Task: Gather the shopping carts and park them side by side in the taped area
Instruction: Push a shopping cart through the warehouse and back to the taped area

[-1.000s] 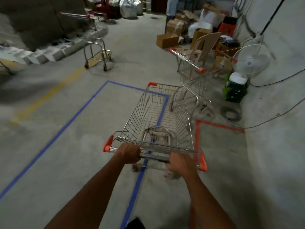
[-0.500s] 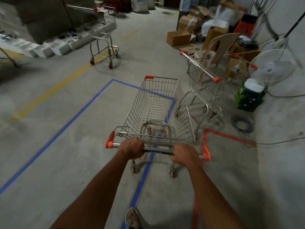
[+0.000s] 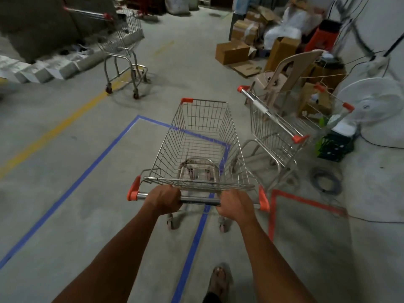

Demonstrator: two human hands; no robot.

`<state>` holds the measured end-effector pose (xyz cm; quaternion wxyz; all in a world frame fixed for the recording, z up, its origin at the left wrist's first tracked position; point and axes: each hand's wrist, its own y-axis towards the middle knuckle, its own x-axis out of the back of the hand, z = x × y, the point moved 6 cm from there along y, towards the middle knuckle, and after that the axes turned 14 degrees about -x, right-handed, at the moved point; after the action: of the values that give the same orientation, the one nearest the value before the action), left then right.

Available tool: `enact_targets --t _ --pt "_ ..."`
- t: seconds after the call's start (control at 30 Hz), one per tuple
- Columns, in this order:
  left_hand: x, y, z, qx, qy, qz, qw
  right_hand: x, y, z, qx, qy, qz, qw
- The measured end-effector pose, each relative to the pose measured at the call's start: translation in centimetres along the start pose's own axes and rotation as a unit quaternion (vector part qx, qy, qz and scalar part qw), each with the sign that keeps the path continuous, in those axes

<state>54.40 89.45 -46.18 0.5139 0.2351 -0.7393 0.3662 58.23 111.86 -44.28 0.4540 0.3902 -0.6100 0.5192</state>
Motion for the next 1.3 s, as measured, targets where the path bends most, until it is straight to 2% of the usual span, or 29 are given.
enact_targets --t 0.7,0.87,1.07,1.3 --pt "14.2 28.7 21.6 0.128 -0.044 -0.027 0.990 11.9 44.2 5.7 0.156 -0.059 -0.003 0.986" --pt "17.8 35.8 29.8 0.144 -0.066 -0.038 0.987 15.1 56.2 9.6 0.153 -0.075 -0.010 0.985" --pt "21.8 41.6 38.7 0.183 -0.097 -0.046 0.977 19.8 66.1 14.8 0.183 -0.082 0.009 0.980" --pt "23.7 48.3 43.6 0.248 -0.126 -0.062 0.959 23.3 77.6 17.8 0.257 -0.132 -0.006 0.957"
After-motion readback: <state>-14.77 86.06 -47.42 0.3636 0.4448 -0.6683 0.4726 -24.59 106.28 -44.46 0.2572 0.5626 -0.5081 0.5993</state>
